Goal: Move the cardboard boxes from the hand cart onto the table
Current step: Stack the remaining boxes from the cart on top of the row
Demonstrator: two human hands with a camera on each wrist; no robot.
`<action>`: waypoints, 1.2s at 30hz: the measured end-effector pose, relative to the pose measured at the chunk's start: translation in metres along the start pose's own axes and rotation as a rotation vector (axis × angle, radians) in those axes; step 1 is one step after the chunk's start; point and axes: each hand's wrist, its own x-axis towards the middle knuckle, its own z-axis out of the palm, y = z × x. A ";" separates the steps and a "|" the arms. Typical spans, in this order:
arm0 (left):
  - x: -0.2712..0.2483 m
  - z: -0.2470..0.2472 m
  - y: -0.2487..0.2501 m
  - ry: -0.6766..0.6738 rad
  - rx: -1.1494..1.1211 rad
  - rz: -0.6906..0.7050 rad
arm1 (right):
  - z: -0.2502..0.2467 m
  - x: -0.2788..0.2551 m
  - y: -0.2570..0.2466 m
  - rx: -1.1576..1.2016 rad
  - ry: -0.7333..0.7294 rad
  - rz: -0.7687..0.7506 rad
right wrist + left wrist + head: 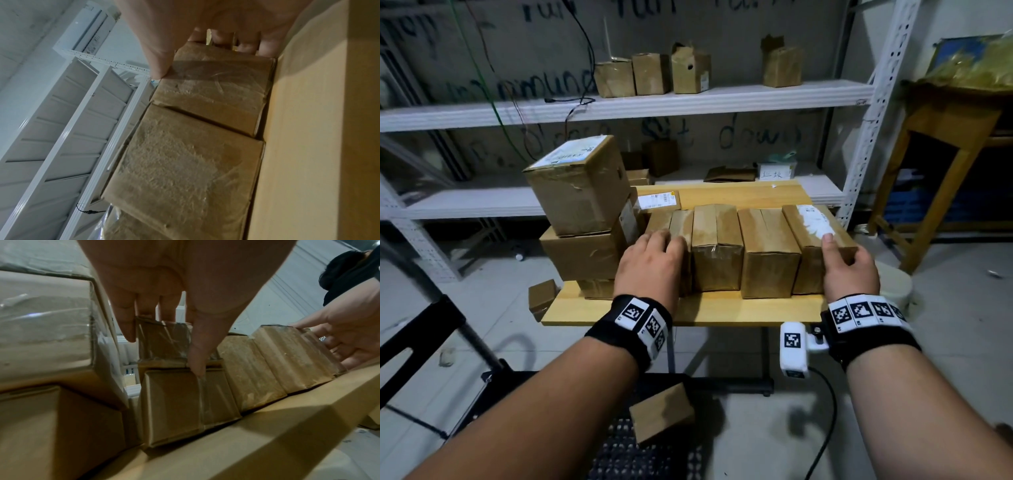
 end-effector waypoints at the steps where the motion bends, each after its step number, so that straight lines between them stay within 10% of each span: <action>1: 0.001 0.001 0.000 0.005 0.004 0.005 | 0.000 0.000 0.000 -0.004 -0.002 0.002; 20: -0.006 -0.005 -0.015 -0.100 -0.042 0.115 | 0.006 -0.039 -0.036 -0.055 0.114 -0.197; 23: -0.013 -0.032 -0.016 0.108 -0.077 0.117 | 0.002 -0.036 -0.035 -0.007 0.169 -0.195; 27: -0.005 -0.073 -0.039 0.524 -0.211 -0.155 | -0.001 -0.023 -0.031 0.057 0.176 -0.106; 31: 0.022 -0.083 -0.073 0.312 -0.295 -0.488 | -0.002 -0.013 -0.022 0.088 0.136 -0.025; 36: 0.025 -0.077 -0.085 0.357 -0.403 -0.428 | -0.004 -0.008 -0.021 0.132 0.069 0.019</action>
